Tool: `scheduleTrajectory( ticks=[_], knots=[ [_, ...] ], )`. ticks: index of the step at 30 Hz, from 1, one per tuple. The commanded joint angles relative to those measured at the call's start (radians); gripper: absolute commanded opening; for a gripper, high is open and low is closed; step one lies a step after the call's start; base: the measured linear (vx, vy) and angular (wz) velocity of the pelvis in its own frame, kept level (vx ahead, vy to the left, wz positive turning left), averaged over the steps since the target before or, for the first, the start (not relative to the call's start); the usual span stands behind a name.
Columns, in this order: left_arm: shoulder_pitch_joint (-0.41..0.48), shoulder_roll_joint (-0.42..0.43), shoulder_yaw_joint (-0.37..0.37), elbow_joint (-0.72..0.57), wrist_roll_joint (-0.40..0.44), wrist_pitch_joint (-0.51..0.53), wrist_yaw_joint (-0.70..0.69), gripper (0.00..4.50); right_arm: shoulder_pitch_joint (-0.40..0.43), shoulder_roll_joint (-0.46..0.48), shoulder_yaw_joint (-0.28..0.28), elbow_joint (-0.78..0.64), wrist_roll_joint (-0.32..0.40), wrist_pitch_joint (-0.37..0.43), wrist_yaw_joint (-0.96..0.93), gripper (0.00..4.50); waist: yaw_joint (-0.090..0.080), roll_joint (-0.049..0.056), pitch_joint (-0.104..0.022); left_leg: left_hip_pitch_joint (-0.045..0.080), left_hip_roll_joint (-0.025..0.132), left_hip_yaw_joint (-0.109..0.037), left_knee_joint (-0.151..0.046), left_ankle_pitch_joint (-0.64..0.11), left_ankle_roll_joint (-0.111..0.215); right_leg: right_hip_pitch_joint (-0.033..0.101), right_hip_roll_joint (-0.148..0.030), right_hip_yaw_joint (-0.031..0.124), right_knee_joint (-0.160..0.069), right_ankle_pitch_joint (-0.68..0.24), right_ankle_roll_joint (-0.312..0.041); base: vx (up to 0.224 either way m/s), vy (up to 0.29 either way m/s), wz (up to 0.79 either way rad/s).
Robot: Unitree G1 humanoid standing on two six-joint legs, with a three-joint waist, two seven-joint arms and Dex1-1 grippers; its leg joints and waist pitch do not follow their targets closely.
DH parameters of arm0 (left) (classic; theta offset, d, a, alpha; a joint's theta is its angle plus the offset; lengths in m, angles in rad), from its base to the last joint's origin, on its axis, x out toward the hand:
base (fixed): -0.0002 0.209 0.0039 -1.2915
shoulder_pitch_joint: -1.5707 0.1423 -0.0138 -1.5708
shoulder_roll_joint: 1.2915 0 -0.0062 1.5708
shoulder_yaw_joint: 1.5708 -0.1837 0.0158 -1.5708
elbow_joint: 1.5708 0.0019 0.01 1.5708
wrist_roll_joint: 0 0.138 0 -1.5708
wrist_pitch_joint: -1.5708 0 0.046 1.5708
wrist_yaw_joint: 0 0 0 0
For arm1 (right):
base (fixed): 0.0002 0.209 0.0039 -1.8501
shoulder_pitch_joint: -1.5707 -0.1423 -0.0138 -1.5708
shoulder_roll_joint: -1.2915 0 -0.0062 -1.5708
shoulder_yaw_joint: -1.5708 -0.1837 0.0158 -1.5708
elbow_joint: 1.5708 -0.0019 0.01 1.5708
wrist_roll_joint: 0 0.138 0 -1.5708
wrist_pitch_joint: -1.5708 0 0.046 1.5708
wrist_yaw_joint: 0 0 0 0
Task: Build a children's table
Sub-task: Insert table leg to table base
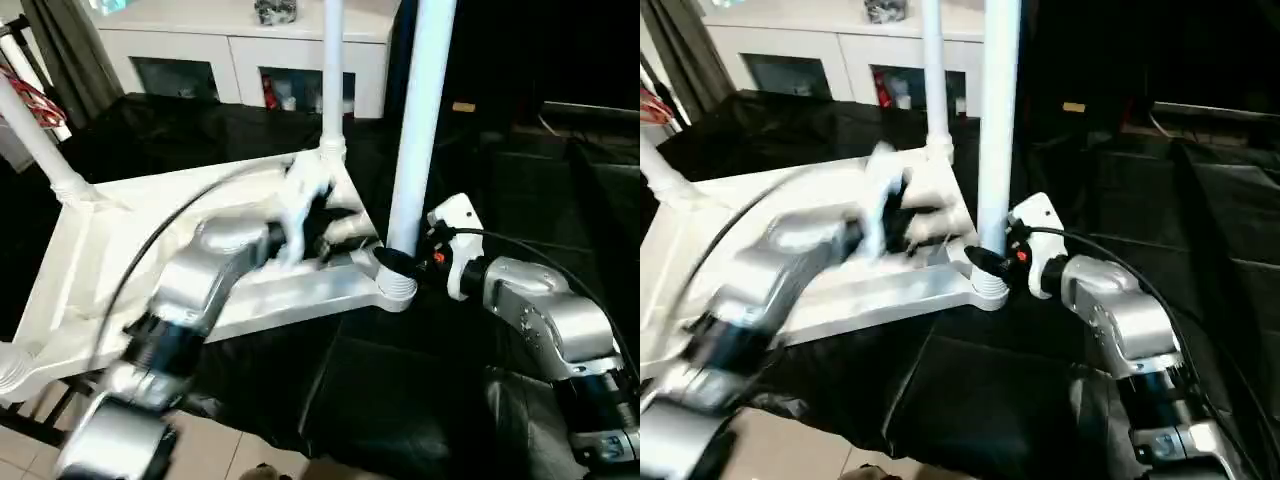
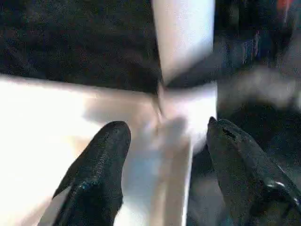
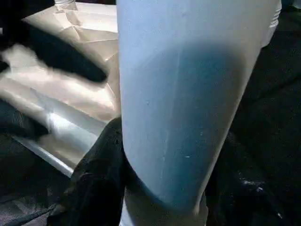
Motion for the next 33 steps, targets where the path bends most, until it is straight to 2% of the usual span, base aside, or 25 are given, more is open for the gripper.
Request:
scheduleTrajectory(
  ticks=[1,8,9,11,14,17,21,24,26,30,33],
  knots=[
    [0.012,0.016,-0.042,0.000,0.043,-0.028,-0.019,2.97,0.023,0.004,0.002,0.005,-0.011,0.014,-0.007,1.88,-0.001,-0.002,-0.070,0.015,0.050,-0.022,-0.068,-0.065,0.022,0.057,-0.079,0.047,-0.064,0.018,-0.219,0.000,0.000,0.00],
    [0.026,0.010,-0.096,0.089,0.096,-0.083,-0.007,2.97,0.029,0.007,-0.001,-0.004,-0.012,0.010,-0.011,1.88,-0.002,-0.003,-0.071,0.013,0.045,-0.021,-0.066,-0.066,0.019,0.060,-0.081,0.048,-0.066,0.025,-0.217,0.000,0.000,0.00],
    [0.024,0.007,-0.096,0.097,0.097,-0.084,-0.005,2.65,0.029,0.006,-0.001,-0.004,-0.012,0.010,-0.011,1.88,-0.001,-0.002,-0.073,0.013,0.046,-0.022,-0.066,-0.059,0.019,0.061,-0.082,0.048,-0.064,0.030,-0.216,0.000,0.000,0.00],
    [0.016,0.000,-0.095,0.122,0.102,-0.094,-0.006,2.65,0.030,0.005,-0.001,-0.005,-0.013,0.009,-0.010,1.88,0.000,-0.001,-0.073,0.013,0.047,-0.022,-0.066,-0.056,0.020,0.060,-0.081,0.047,-0.064,0.036,-0.219,0.000,0.000,0.00],
    [0.006,-0.007,-0.094,0.164,0.107,-0.097,-0.015,2.22,0.034,0.003,0.001,-0.009,-0.013,0.008,-0.010,1.88,0.000,0.001,-0.073,0.013,0.046,-0.022,-0.066,-0.062,0.019,0.060,-0.081,0.047,-0.064,0.035,-0.221,0.000,0.000,0.00],
    [0.001,-0.015,-0.090,0.195,0.101,-0.106,-0.028,2.02,0.036,0.003,0.002,-0.011,-0.014,0.007,-0.009,1.88,0.000,0.000,-0.074,0.012,0.046,-0.022,-0.066,-0.063,0.022,0.060,-0.082,0.047,-0.065,0.038,-0.221,0.000,0.000,0.00],
    [-0.012,-0.041,-0.070,0.275,0.077,-0.165,-0.064,1.70,0.038,0.004,0.004,-0.014,-0.016,0.006,-0.009,1.88,0.002,0.003,-0.074,0.014,0.048,-0.023,-0.067,-0.075,0.019,0.060,-0.085,0.047,-0.067,0.018,-0.223,0.000,0.000,0.00],
    [-0.016,-0.041,-0.071,0.286,0.082,-0.172,-0.065,1.36,0.040,0.004,0.004,-0.015,-0.015,0.007,-0.009,1.88,0.001,0.000,-0.074,0.013,0.048,-0.023,-0.067,-0.071,0.021,0.062,-0.085,0.047,-0.065,0.034,-0.223,0.000,0.000,0.00],
    [-0.028,-0.047,-0.065,0.314,0.083,-0.184,-0.068,1.30,0.042,0.002,0.004,-0.018,-0.016,0.007,-0.008,1.88,0.001,-0.001,-0.075,0.012,0.046,-0.022,-0.065,-0.057,0.030,0.061,-0.084,0.047,-0.063,0.053,-0.225,0.000,0.000,0.00],
    [-0.045,-0.055,-0.056,0.358,0.089,-0.210,-0.081,0.87,0.043,0.001,0.007,-0.020,-0.019,0.007,-0.006,1.88,0.001,-0.002,-0.074,0.013,0.048,-0.022,-0.067,-0.068,0.031,0.061,-0.085,0.047,-0.067,0.023,-0.225,0.000,0.000,0.00],
    [-0.050,-0.053,-0.062,0.380,0.102,-0.227,-0.088,0.76,0.044,0.000,0.008,-0.021,-0.019,0.007,-0.006,1.88,0.002,-0.001,-0.074,0.013,0.048,-0.023,-0.067,-0.069,0.029,0.061,-0.086,0.047,-0.067,0.021,-0.223,0.000,0.000,0.00]
  ],
)
